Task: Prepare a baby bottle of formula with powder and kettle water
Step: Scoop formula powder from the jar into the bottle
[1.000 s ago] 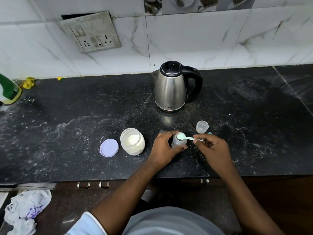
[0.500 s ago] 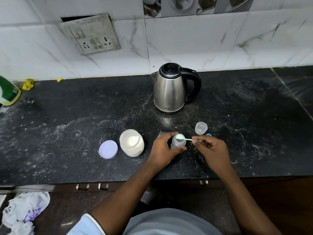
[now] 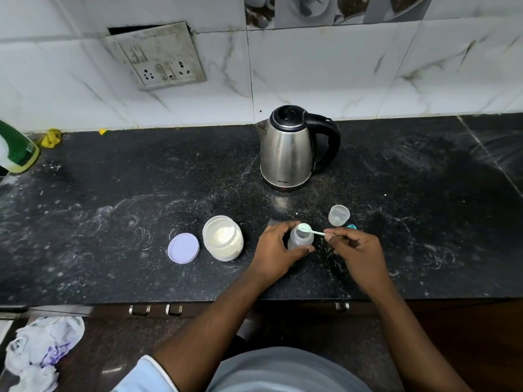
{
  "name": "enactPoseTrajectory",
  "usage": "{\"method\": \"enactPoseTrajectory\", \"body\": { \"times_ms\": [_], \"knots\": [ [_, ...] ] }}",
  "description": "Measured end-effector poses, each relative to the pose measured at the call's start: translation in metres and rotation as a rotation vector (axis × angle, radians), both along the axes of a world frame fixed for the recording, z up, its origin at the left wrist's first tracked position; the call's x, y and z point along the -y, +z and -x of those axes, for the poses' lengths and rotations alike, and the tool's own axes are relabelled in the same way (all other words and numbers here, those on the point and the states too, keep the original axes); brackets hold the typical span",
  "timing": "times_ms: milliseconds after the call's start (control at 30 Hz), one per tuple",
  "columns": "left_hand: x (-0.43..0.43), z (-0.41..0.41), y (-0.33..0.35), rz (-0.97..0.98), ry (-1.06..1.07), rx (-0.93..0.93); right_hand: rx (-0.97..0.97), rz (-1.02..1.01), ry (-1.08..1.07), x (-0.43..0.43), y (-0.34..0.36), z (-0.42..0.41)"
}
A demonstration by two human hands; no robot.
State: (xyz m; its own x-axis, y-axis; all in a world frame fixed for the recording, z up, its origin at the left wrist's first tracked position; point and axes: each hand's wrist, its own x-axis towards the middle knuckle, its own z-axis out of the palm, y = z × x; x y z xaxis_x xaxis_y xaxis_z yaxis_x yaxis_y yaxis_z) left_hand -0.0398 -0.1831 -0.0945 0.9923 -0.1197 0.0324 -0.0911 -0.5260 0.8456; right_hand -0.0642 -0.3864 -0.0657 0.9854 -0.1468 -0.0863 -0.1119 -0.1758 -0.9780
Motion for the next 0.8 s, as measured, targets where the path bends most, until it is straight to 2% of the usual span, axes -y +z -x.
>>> {"method": "enactPoseTrajectory", "body": {
  "times_ms": [167, 367, 500, 667, 800],
  "knots": [
    [0.0, 0.001, 0.003, 0.012, -0.004, -0.038, -0.065, -0.228, -0.051, -0.006, 0.017, -0.002],
    [-0.007, 0.004, 0.012, 0.055, -0.005, -0.1, -0.035, -0.114, 0.106, -0.027, 0.053, -0.026],
    [-0.013, 0.008, 0.015, 0.07, 0.027, -0.129, 0.048, 0.101, 0.348, -0.066, 0.089, -0.049],
    [-0.038, 0.036, 0.018, 0.142, 0.125, -0.108, 0.221, 0.598, 0.609, -0.136, 0.094, -0.073],
    [-0.064, 0.065, 0.01, 0.219, 0.219, -0.118, 0.263, 0.916, 0.727, -0.179, 0.087, -0.076]
  ]
}}
